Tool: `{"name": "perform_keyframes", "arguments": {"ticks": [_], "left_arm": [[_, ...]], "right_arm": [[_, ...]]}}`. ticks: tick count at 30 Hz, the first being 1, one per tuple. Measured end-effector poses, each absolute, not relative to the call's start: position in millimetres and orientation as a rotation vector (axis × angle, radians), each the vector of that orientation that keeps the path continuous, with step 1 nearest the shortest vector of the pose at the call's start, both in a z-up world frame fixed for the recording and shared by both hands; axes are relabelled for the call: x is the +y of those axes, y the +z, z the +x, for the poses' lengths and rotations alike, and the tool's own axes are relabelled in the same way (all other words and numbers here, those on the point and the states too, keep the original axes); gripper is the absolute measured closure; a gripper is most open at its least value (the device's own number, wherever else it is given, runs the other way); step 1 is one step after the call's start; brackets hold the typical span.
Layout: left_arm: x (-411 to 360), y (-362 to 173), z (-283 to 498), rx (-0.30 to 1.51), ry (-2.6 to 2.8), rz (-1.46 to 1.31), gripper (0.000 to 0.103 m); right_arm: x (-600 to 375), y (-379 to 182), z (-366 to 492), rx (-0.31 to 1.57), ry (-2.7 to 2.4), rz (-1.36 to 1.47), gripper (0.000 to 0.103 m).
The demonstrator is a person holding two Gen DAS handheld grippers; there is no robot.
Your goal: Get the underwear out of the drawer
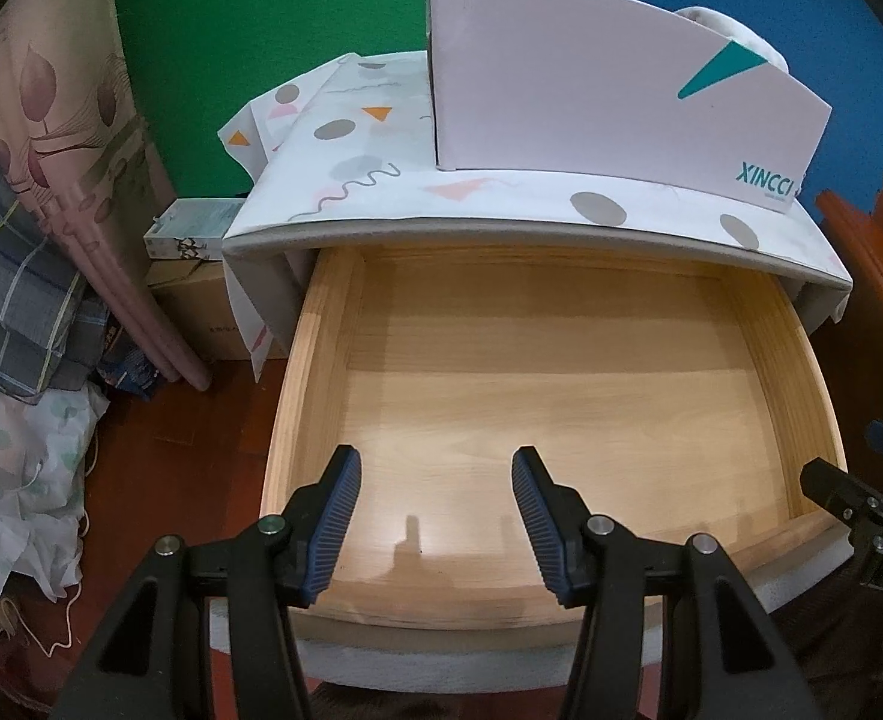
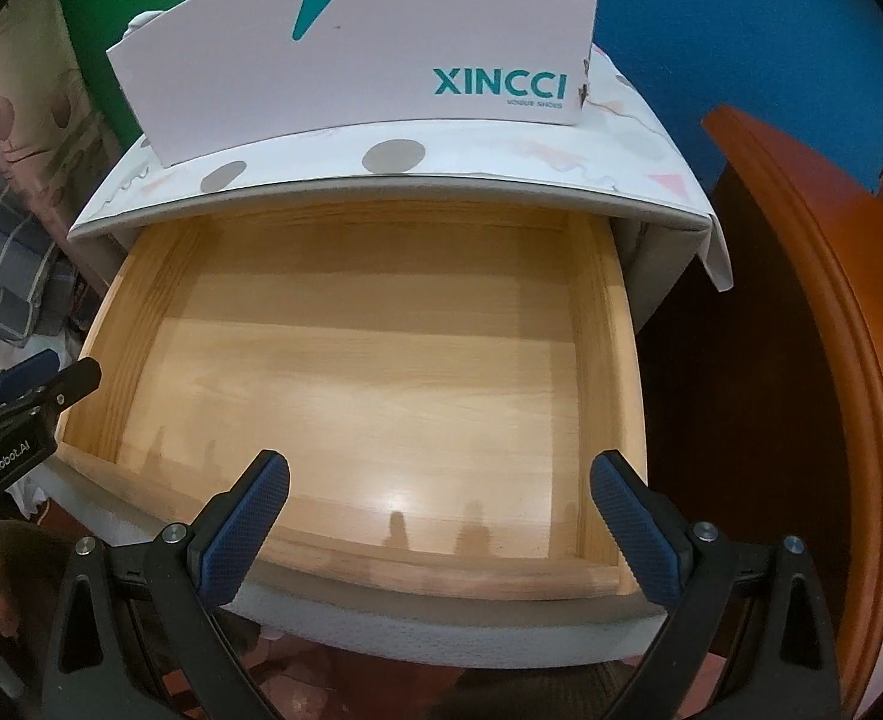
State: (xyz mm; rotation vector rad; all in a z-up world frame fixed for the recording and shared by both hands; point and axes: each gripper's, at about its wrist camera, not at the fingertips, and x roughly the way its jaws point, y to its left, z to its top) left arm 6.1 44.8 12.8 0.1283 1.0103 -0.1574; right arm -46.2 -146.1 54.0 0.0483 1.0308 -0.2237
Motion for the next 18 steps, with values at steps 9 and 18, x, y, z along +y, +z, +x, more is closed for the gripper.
{"name": "perform_keyframes", "arguments": {"ticks": [9, 18], "left_arm": [[42.8, 12.0, 6.6, 1.01, -0.16, 0.131, 0.049], [42.9, 12.6, 6.4, 1.01, -0.162, 0.129, 0.049]], "right_arm": [[-148.4, 53.2, -46.6, 1.034, -0.221, 0.06, 0.003], [-146.2, 51.0, -44.4, 1.044, -0.216, 0.048, 0.003]]}}
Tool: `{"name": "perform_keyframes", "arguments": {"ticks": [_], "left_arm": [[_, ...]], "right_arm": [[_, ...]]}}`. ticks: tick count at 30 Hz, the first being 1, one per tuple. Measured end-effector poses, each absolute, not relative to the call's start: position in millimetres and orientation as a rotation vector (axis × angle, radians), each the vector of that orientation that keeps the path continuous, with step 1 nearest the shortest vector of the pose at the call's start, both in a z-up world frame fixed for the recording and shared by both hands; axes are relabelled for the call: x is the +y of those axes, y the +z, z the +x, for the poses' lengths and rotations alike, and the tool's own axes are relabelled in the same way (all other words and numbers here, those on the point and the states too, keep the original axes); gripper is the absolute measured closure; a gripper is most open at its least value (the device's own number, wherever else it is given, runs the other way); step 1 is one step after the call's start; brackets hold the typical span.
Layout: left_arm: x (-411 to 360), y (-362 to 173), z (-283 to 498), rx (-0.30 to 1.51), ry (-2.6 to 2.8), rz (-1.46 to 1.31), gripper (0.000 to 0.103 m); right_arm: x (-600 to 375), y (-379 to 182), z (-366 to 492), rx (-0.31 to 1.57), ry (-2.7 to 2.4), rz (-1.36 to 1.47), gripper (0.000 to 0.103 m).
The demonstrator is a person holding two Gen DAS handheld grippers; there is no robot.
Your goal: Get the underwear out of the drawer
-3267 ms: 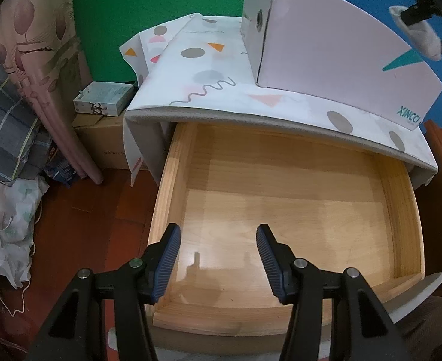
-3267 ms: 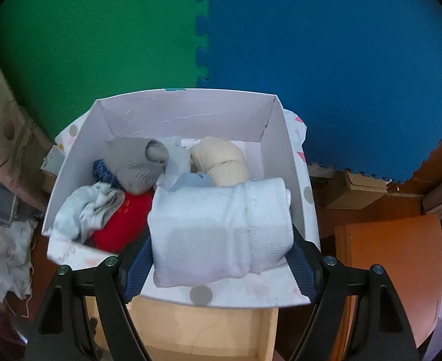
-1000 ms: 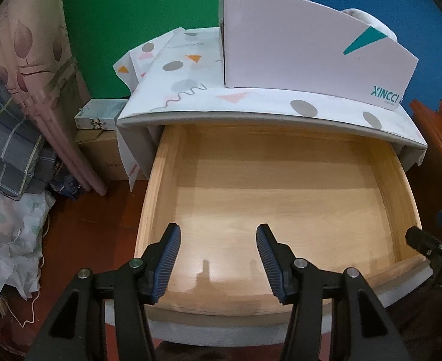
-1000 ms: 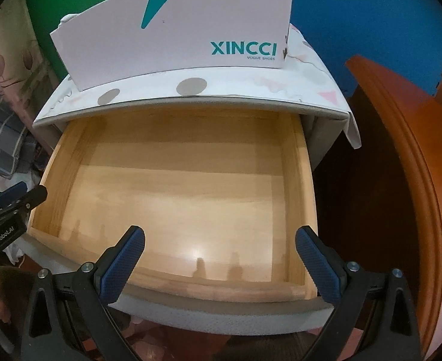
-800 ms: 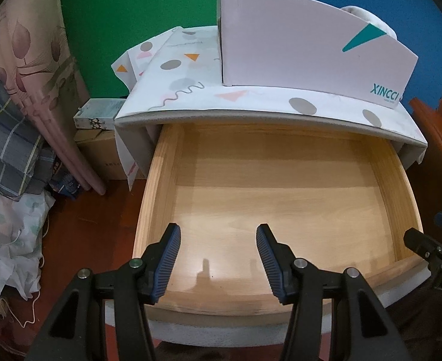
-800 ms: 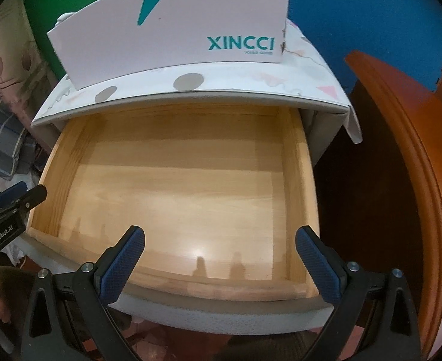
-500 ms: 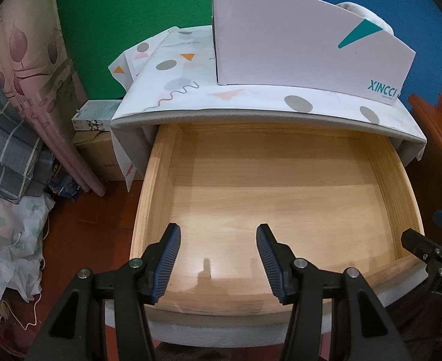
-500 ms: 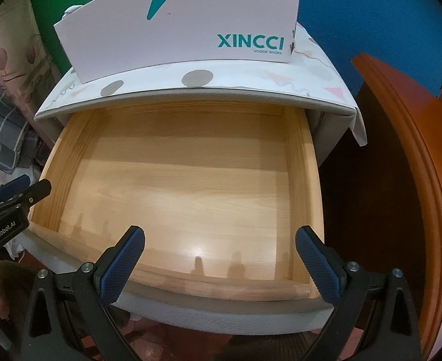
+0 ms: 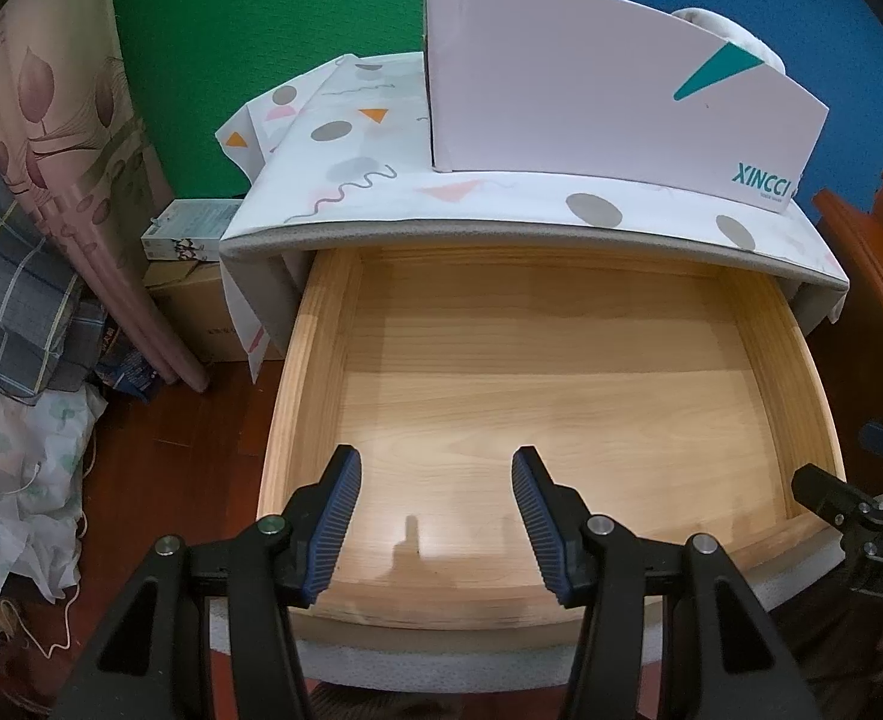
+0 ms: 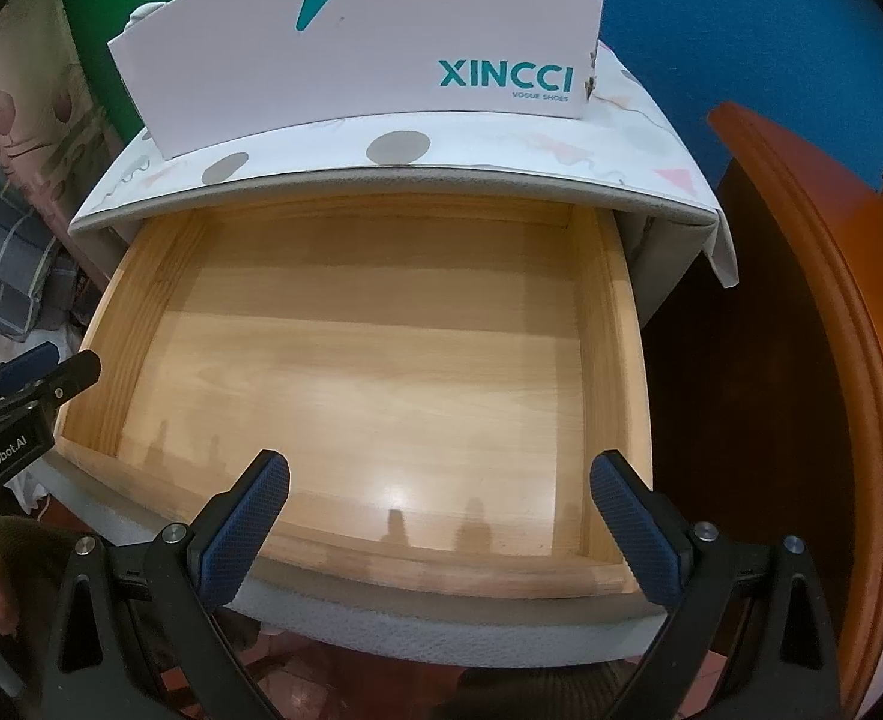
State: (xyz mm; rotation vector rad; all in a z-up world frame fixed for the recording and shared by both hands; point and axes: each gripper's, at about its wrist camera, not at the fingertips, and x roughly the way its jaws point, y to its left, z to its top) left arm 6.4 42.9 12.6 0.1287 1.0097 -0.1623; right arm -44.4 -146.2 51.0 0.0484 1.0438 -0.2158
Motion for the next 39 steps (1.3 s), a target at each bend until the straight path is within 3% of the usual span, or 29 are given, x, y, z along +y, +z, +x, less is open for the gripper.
{"name": "perform_keyframes", "arguments": {"ticks": [39], "left_arm": [[34.6, 14.7, 3.2, 0.983, -0.168, 0.183, 0.049]], "right_arm": [[-141.9, 48.8, -42.7, 1.057, -0.212, 0.027, 0.003]]}}
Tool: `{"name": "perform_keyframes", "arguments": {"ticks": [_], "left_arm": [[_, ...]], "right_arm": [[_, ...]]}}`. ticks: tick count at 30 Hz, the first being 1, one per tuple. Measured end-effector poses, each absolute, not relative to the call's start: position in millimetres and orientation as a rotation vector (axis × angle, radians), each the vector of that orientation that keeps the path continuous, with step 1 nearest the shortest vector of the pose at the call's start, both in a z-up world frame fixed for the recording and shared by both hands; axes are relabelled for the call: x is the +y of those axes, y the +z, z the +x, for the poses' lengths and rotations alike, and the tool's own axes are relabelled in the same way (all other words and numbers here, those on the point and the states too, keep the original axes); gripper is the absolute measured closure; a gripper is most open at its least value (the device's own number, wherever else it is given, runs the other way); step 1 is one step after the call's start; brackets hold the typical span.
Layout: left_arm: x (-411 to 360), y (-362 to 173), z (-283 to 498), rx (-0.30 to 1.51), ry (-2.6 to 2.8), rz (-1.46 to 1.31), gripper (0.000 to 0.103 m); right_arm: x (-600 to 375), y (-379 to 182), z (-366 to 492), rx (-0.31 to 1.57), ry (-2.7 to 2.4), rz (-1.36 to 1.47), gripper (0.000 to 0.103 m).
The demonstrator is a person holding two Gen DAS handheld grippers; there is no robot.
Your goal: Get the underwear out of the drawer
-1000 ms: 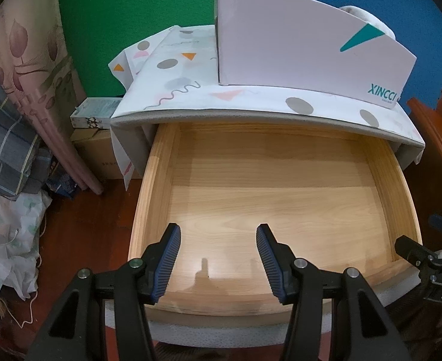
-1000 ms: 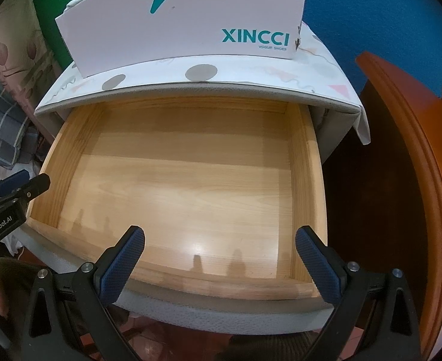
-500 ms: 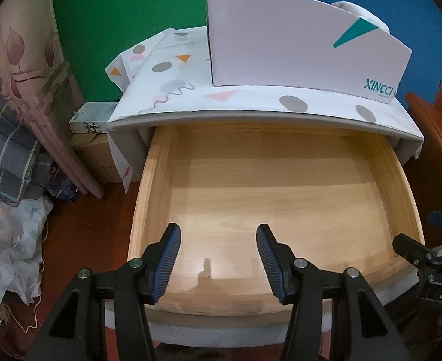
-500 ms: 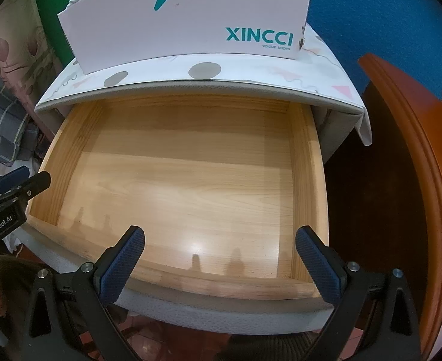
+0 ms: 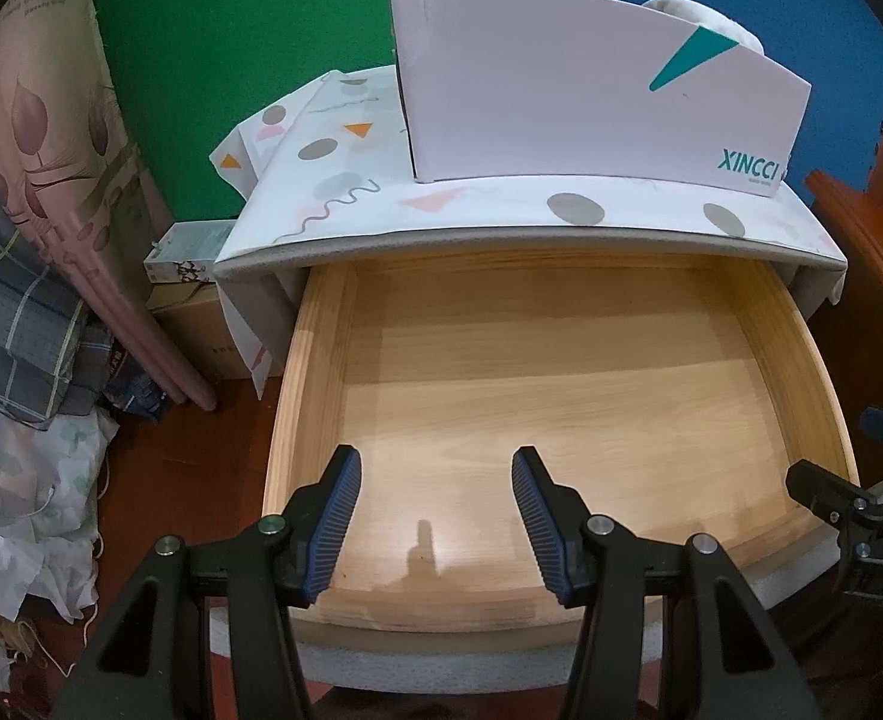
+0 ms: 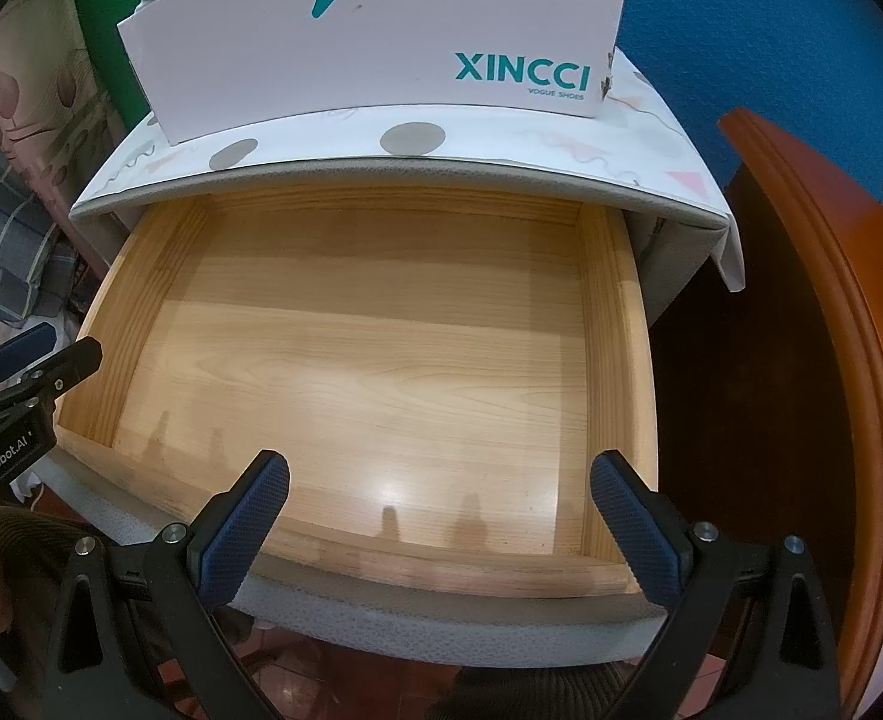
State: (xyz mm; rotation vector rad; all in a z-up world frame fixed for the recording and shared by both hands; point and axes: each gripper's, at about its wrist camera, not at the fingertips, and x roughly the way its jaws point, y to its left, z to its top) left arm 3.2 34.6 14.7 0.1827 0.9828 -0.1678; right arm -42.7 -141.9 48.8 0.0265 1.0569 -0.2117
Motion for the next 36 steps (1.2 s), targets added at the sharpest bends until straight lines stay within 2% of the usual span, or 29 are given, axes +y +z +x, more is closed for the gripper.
{"name": "perform_keyframes", "arguments": {"ticks": [36], "left_arm": [[34.8, 11.8, 3.6, 0.984, -0.171, 0.192, 0.049]], "right_arm": [[-140.6, 47.7, -43.3, 1.058, -0.213, 0.021, 0.003]]}}
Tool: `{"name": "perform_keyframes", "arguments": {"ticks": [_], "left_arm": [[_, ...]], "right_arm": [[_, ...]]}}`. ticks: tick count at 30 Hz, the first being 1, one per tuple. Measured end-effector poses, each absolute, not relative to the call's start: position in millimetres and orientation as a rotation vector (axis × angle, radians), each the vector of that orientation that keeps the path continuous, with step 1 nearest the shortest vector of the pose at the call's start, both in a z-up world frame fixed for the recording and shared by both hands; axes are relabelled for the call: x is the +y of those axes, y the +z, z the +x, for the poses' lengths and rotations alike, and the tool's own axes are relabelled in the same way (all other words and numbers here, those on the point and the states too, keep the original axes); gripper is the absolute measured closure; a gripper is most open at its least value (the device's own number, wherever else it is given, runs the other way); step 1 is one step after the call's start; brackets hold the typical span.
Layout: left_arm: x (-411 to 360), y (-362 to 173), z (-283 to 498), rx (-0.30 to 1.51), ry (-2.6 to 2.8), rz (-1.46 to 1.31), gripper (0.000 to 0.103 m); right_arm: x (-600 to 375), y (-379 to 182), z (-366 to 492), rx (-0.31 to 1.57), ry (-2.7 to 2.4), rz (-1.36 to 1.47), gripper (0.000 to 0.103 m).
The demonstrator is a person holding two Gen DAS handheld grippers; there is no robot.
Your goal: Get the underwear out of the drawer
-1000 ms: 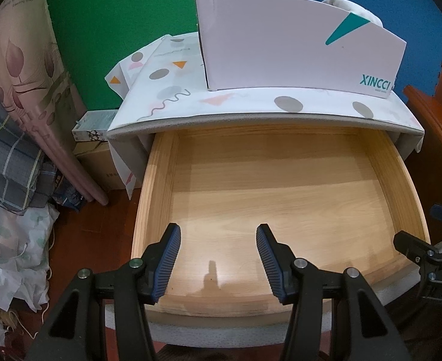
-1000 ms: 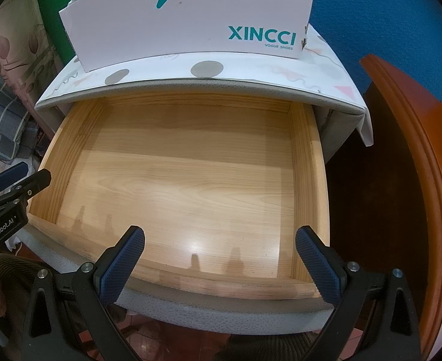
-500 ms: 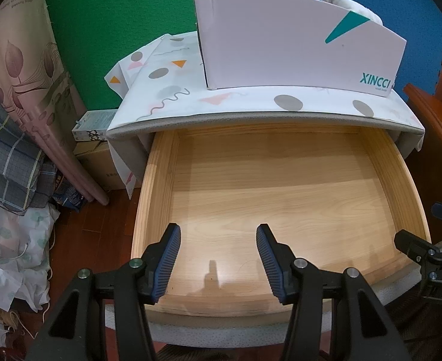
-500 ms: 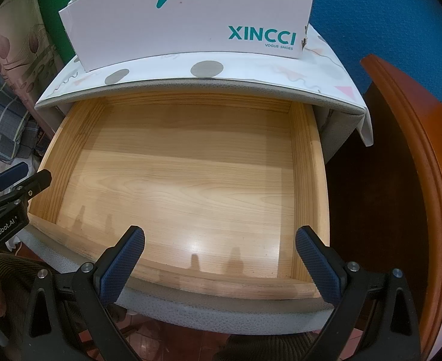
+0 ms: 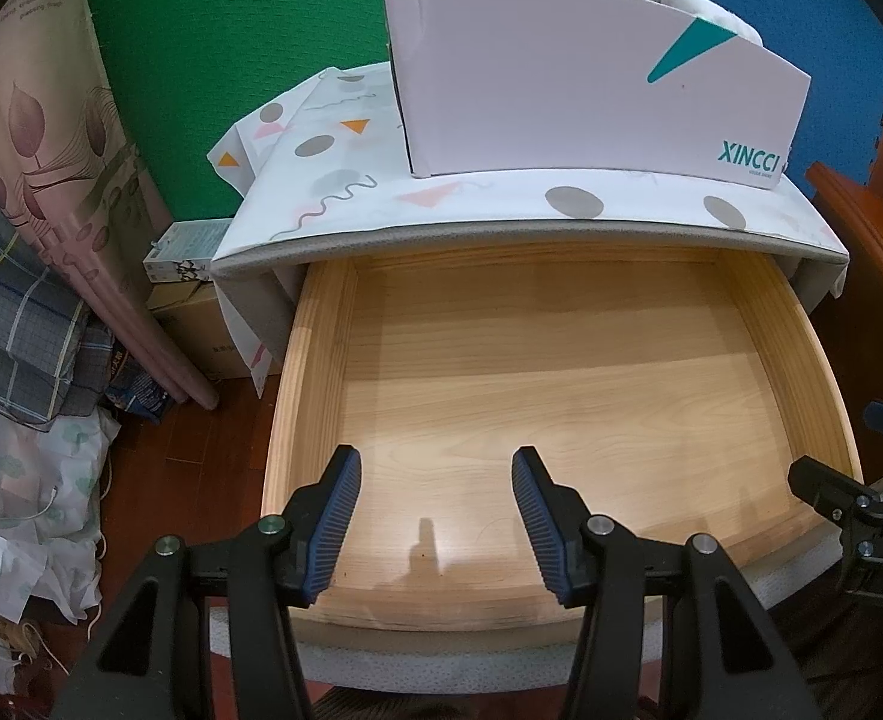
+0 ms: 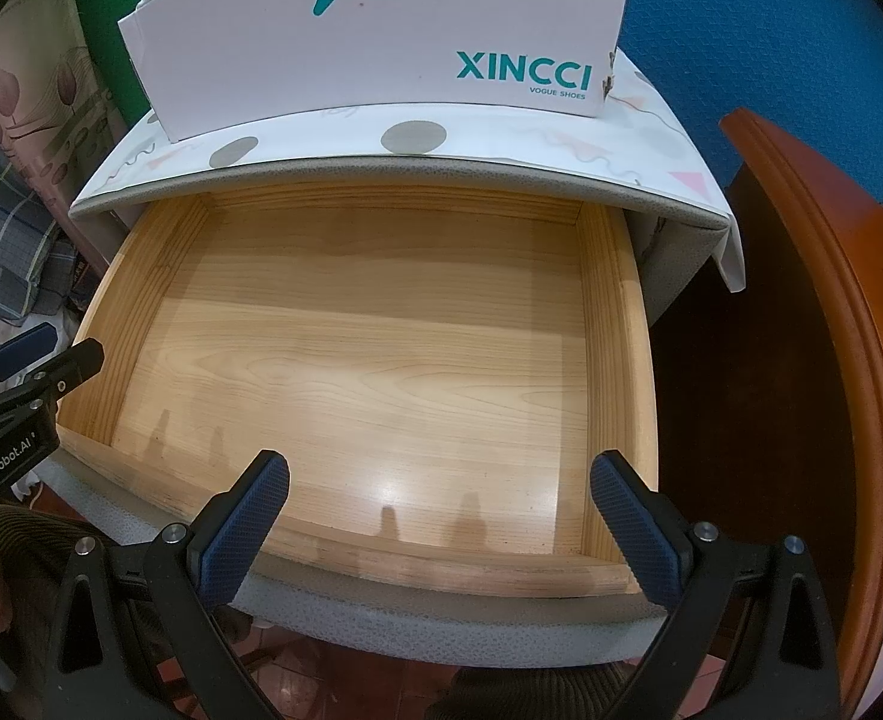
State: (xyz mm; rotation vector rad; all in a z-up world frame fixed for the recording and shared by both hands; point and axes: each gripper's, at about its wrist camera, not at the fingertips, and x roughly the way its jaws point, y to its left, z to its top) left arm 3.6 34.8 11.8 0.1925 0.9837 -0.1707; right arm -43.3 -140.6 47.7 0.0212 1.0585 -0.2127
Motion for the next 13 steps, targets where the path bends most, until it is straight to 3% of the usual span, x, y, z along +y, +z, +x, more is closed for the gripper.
{"name": "perform_keyframes", "arguments": {"ticks": [13], "left_arm": [[33.3, 12.7, 1.3, 0.977, -0.178, 0.201, 0.049]], "right_arm": [[-140.4, 48.2, -43.0, 1.06, -0.213, 0.02, 0.003]]}}
